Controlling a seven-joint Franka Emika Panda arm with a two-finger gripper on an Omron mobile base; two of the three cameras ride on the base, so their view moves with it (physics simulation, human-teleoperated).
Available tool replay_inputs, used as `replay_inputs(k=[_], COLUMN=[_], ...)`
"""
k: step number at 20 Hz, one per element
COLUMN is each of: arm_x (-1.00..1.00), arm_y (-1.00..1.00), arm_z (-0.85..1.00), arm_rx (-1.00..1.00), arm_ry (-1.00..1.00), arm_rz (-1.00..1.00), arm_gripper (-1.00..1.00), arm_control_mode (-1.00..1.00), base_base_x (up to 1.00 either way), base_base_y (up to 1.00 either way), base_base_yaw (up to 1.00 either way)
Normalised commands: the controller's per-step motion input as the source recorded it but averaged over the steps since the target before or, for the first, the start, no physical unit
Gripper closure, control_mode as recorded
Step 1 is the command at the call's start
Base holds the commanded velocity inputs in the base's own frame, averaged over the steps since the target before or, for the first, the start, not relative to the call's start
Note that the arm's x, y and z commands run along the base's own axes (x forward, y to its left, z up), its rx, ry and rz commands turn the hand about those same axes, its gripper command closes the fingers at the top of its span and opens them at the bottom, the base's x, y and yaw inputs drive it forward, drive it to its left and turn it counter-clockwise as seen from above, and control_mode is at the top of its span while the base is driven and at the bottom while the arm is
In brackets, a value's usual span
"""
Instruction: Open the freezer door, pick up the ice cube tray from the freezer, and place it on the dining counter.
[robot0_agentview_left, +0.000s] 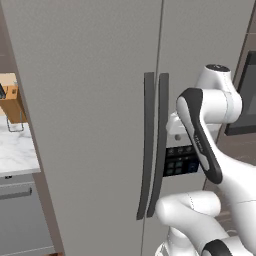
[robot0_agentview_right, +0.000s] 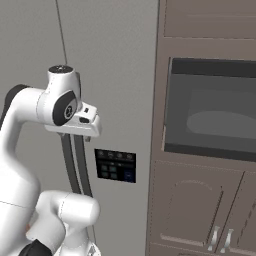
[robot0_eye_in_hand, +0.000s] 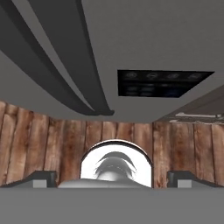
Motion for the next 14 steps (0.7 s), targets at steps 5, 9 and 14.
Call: replay_inputs(k=[5, 9, 14], arm_x=[0.00, 0.00, 0.00], arm_y=[0.00, 0.00, 0.00], arm_z=[0.00, 0.00, 0.00], arm_rx=[-0.05, -0.03, 0.00], arm_ry=[0.00, 0.00, 0.00], arm_rz=[-0.08, -0.10, -0.06], arm_gripper=[-1.00, -1.00, -1.00], arm_control_mode=[-1.00, -1.00, -1.00], base_base_x=[0.00, 0.00, 0.00], base_base_y=[0.00, 0.00, 0.00], base_base_yaw=[0.00, 0.00, 0.00])
